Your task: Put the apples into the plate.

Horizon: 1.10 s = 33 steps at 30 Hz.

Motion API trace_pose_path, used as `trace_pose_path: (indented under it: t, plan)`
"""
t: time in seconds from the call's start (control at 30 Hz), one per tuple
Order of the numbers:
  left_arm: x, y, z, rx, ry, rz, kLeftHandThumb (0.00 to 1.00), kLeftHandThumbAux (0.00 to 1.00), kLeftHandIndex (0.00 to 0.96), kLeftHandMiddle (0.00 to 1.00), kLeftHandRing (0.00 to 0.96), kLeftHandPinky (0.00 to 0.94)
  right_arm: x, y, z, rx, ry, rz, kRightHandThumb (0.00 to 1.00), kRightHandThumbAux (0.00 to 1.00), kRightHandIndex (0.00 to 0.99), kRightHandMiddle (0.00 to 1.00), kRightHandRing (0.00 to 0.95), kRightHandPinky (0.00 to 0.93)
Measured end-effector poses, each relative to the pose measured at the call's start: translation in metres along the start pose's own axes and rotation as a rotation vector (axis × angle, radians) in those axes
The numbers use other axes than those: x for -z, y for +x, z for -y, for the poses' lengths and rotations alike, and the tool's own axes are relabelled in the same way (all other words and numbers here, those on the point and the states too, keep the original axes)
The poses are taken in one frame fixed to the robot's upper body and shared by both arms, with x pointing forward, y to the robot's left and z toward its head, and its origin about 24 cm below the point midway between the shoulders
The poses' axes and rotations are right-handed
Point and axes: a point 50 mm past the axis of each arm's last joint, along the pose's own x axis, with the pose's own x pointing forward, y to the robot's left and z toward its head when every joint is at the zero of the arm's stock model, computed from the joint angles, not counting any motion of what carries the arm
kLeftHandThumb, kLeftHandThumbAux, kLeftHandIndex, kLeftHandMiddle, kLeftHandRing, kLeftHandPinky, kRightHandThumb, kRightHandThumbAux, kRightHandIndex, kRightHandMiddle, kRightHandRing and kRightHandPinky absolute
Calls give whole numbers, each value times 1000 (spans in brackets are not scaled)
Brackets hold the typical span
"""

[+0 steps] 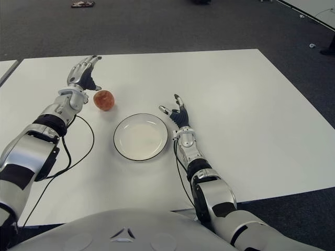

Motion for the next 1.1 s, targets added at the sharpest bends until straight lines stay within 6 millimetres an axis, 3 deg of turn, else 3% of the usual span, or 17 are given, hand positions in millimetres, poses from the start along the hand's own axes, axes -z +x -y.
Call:
trace_pose_path:
  t: [0.47,1.1]
  plan:
    - [5,-3,8,28,152,-14,26,390,0,0,0,0,0,0,-1,-6,18,-4,54,552,0,0,0,0]
    - [3,-4,13,46,164,-13,33,376,0,0,0,0,0,0,-1,-3,12,-2,49,547,0,0,0,0]
